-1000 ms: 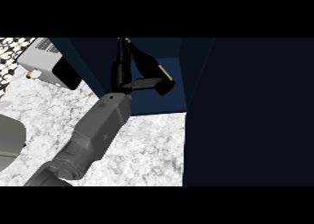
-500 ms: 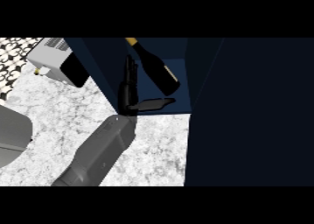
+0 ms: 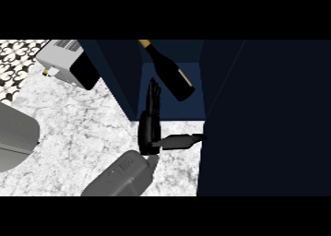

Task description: Pick up the wine, place it into the cabinet and close the cabinet

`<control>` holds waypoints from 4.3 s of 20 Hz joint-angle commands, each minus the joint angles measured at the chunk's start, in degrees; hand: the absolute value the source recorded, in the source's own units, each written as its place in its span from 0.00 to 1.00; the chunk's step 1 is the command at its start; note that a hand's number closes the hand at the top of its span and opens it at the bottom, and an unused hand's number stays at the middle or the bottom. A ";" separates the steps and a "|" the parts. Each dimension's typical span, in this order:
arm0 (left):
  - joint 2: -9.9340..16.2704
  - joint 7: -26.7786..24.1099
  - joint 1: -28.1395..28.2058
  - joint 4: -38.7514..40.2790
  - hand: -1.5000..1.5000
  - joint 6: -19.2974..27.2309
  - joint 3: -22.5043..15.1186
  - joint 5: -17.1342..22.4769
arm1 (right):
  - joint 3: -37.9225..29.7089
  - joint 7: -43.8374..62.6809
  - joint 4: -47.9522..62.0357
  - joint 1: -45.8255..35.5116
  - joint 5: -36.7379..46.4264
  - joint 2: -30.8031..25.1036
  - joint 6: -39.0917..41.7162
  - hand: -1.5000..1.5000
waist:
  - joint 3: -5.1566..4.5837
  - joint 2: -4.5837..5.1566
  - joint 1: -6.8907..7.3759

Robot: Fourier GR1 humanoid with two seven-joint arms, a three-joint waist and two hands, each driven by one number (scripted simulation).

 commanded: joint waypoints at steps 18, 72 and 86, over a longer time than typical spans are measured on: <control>12.18 6.54 28.85 -43.00 0.00 8.08 -9.17 -13.57 | -3.90 -0.09 -3.44 2.53 -7.01 -1.93 2.73 0.00 | 0.00 0.18 0.44; 46.49 10.03 58.27 -63.71 0.00 -30.32 31.48 10.06 | 55.58 9.12 1.07 -8.47 19.28 4.44 -21.30 1.00 | -0.24 -0.36 1.31; 42.96 13.83 52.14 -61.70 0.00 -30.57 30.20 10.60 | 45.86 8.85 15.80 -33.10 9.18 4.12 -34.88 1.00 | -0.24 0.61 2.56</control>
